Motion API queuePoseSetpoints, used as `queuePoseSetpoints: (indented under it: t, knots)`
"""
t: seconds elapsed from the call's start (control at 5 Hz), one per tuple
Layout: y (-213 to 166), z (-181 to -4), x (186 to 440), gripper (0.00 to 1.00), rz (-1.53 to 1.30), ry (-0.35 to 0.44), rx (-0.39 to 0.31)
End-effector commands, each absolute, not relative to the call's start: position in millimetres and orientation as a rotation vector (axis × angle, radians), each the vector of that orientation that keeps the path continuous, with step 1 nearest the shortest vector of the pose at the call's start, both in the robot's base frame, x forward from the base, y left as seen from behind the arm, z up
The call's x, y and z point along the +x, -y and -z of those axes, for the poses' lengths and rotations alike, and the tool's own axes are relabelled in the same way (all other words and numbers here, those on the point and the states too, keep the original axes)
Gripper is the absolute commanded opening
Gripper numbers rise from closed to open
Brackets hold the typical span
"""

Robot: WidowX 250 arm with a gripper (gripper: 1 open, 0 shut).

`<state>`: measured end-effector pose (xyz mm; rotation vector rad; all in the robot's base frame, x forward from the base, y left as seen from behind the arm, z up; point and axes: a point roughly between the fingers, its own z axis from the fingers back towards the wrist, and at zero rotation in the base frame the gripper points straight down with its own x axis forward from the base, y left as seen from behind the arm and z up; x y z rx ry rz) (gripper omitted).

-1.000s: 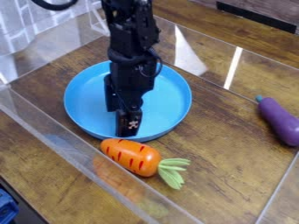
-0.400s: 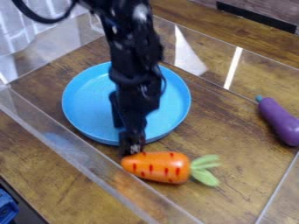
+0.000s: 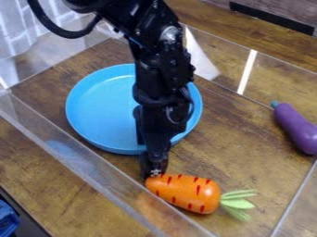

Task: Move the carrot to the right side

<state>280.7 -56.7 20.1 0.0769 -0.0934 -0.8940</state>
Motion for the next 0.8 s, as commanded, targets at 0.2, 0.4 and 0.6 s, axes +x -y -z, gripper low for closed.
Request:
queuePoseSetpoints:
  t: [0.2, 0.4, 0.6]
  knots:
    - [61.6, -22.6, 288.4, 0.00, 0.902, 0.115, 0.078]
    - [54.0, -25.2, 290.3, 0.00, 0.901, 0.115, 0.078]
    - [55.0, -33.6, 287.2, 1.00, 0.862, 0.115, 0.063]
